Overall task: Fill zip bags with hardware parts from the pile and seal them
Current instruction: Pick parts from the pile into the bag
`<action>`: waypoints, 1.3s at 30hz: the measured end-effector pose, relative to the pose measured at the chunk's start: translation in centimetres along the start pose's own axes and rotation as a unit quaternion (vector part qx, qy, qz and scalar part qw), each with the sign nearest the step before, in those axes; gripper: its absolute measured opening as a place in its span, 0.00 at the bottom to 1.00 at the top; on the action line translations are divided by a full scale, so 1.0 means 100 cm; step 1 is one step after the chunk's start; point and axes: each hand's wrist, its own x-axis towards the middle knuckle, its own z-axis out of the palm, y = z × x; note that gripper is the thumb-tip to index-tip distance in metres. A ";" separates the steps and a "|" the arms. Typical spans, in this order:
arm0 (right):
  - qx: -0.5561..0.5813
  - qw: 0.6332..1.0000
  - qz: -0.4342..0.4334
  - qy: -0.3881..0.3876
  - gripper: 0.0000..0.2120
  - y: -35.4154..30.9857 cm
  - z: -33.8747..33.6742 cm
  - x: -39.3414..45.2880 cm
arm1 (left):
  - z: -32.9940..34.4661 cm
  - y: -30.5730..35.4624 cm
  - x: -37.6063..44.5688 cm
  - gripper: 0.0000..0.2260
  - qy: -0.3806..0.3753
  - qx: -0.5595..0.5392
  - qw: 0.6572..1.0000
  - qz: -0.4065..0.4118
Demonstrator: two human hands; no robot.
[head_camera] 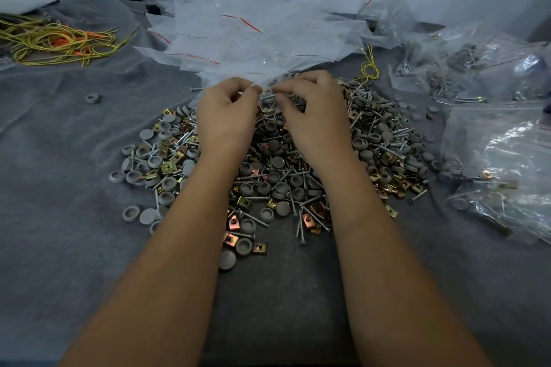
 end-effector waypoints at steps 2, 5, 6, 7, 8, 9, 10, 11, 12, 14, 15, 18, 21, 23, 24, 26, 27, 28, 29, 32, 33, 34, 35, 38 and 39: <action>0.033 0.999 0.007 0.009 0.10 -0.001 -0.002 0.000 | 0.000 0.000 0.001 0.08 0.004 0.004 1.000 -0.001; 0.062 0.998 0.020 0.023 0.17 0.000 -0.009 0.001 | 0.000 -0.002 0.002 0.07 0.018 0.006 1.000 -0.004; 0.061 0.997 0.032 0.021 0.19 0.001 -0.012 0.002 | 0.000 -0.002 0.002 0.07 0.022 0.007 1.000 -0.006; 0.055 0.997 0.047 0.012 0.20 0.002 -0.015 0.002 | 0.000 -0.002 0.002 0.07 0.024 0.008 1.000 -0.007; 0.043 0.997 0.062 -0.006 0.19 0.004 -0.018 0.003 | 0.000 -0.002 0.002 0.07 0.025 0.009 1.000 -0.007; 0.022 0.997 0.074 -0.031 0.18 0.005 -0.022 0.003 | 0.001 -0.002 0.002 0.07 0.025 0.010 1.000 -0.008; -0.007 0.994 0.085 -0.061 0.18 0.006 -0.025 0.004 | 0.001 -0.002 0.002 0.07 0.025 0.011 1.000 -0.009; -0.039 0.990 0.093 -0.094 0.18 0.006 -0.027 0.004 | 0.001 -0.002 0.002 0.07 0.024 0.010 1.000 -0.011; -0.068 0.985 0.099 -0.124 0.17 0.006 -0.030 0.005 | 0.001 -0.002 0.002 0.07 0.024 0.010 1.000 -0.012; -0.103 0.974 0.101 -0.172 0.16 0.006 -0.035 0.005 | 0.001 -0.003 0.002 0.07 0.024 0.008 1.000 -0.013; -0.110 0.971 0.097 -0.190 0.15 0.005 -0.037 0.004 | 0.001 -0.003 0.002 0.07 0.024 0.006 1.000 -0.014; -0.140 0.959 0.069 -0.238 0.06 0.002 -0.040 0.001 | 0.002 -0.003 0.001 0.08 0.025 0.000 1.000 -0.017; -0.171 0.941 0.057 -0.288 0.04 0.001 -0.041 -0.003 | 0.002 -0.003 0.002 0.08 0.025 0.001 0.999 -0.019; -0.189 0.939 0.050 -0.285 0.06 0.001 -0.039 -0.004 | 0.002 -0.003 0.002 0.08 0.025 0.002 0.999 -0.020; -0.198 0.940 0.043 -0.274 0.05 0.001 -0.037 -0.004 | 0.001 -0.003 0.002 0.08 0.025 0.003 0.999 -0.020; -0.221 0.943 0.028 -0.247 0.03 0.000 -0.032 -0.004 | 0.001 -0.003 0.002 0.08 0.024 0.005 1.000 -0.020; -0.233 0.943 0.020 -0.237 0.03 0.000 -0.029 -0.004 | 0.001 -0.003 0.002 0.08 0.023 0.004 1.000 -0.020; -0.242 0.942 0.014 -0.231 0.03 0.000 -0.027 -0.004 | 0.001 -0.003 0.002 0.08 0.022 0.003 1.000 -0.020; -0.249 0.941 0.009 -0.229 0.03 0.000 -0.026 -0.004 | 0.001 -0.003 0.002 0.08 0.022 0.003 1.000 -0.020; -0.246 0.944 -0.002 -0.221 0.04 0.002 -0.025 -0.002 | 0.001 -0.003 0.001 0.08 0.022 0.004 1.000 -0.022; -0.234 0.949 -0.003 -0.211 0.04 0.003 -0.024 -0.001 | 0.001 -0.003 0.002 0.08 0.022 0.005 1.000 -0.023; -0.217 0.956 -0.006 -0.197 0.03 0.004 -0.024 0.000 | 0.001 -0.003 0.001 0.08 0.020 0.006 1.000 -0.023; -0.200 0.963 -0.009 -0.181 0.02 0.004 -0.023 0.001 | 0.001 -0.003 0.001 0.07 0.019 0.008 1.000 -0.023; -0.145 0.980 -0.008 -0.138 0.02 0.006 -0.020 0.003 | 0.001 -0.003 0.001 0.07 0.019 0.010 1.000 -0.023; -0.113 0.986 0.003 -0.124 0.01 0.006 -0.019 0.003 | 0.000 -0.003 0.001 0.07 0.018 0.010 1.000 -0.023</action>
